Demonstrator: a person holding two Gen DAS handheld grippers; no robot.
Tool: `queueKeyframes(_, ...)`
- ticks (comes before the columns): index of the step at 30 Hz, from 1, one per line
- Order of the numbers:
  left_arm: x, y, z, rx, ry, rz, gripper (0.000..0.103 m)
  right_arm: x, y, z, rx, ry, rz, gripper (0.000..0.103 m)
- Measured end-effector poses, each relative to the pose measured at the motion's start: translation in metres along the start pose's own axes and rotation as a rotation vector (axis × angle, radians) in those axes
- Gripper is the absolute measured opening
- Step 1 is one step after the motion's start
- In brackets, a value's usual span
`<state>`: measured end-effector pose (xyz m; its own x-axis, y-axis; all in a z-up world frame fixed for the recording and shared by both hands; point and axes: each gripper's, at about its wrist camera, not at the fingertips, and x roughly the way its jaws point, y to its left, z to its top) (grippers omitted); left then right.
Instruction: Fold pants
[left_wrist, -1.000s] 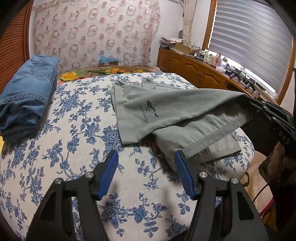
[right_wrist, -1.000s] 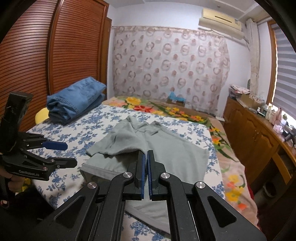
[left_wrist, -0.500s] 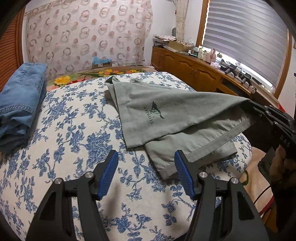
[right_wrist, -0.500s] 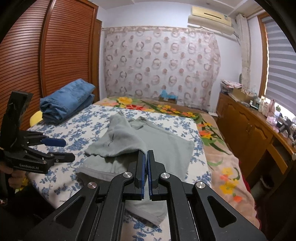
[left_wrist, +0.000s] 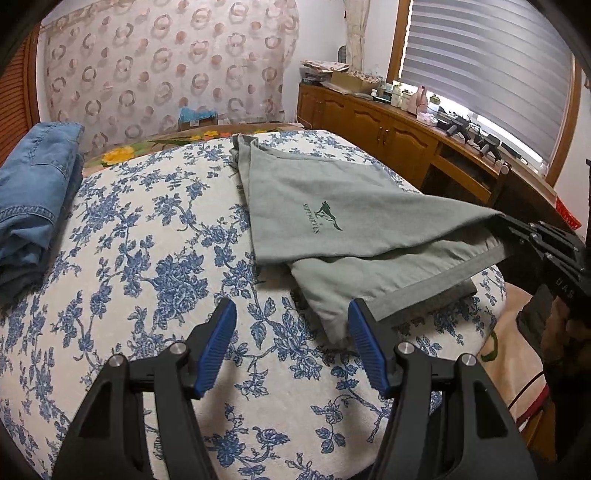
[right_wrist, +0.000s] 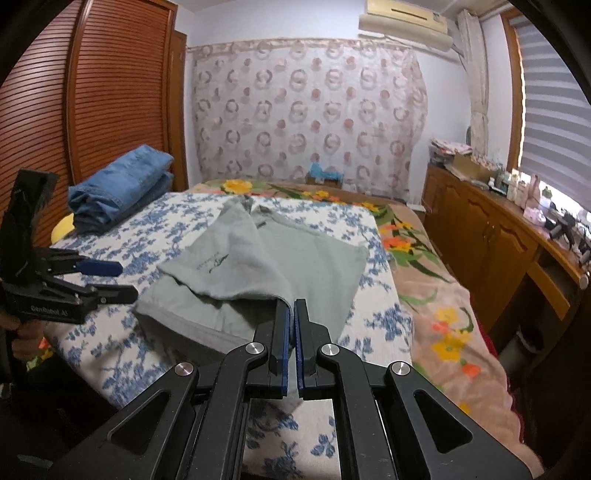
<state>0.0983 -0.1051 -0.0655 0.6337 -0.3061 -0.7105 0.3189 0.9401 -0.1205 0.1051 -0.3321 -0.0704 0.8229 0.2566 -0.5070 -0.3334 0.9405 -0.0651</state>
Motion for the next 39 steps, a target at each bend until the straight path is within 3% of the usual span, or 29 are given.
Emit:
queueKeyframes(15, 0.015, 0.004, -0.008, 0.005, 0.035, 0.019, 0.062, 0.031, -0.018, -0.034, 0.098, 0.158, 0.059, 0.000)
queueKeyframes(23, 0.016, 0.006, -0.011, -0.008, 0.039, 0.005, 0.062, 0.020, -0.024, -0.032, 0.118, 0.151, 0.058, 0.010)
queueKeyframes(27, 0.015, 0.009, -0.012, -0.029, 0.034, -0.008, 0.062, 0.010, -0.026, -0.025, 0.125, 0.121, 0.047, 0.023)
queueKeyframes(31, 0.007, 0.013, -0.010, -0.038, 0.009, 0.008, 0.062, 0.002, -0.027, -0.013, 0.126, 0.080, 0.043, 0.028)
queueKeyframes(35, -0.005, 0.021, -0.007, -0.050, -0.023, 0.028, 0.062, 0.010, -0.019, -0.001, 0.088, 0.076, 0.052, 0.032)
queueKeyframes(37, -0.010, 0.027, -0.005, -0.058, -0.036, 0.038, 0.062, 0.019, -0.011, 0.006, 0.065, 0.080, 0.070, 0.043)
queueKeyframes(39, -0.016, 0.033, -0.004, -0.067, -0.049, 0.052, 0.062, 0.027, -0.004, 0.011, 0.050, 0.085, 0.091, 0.045)
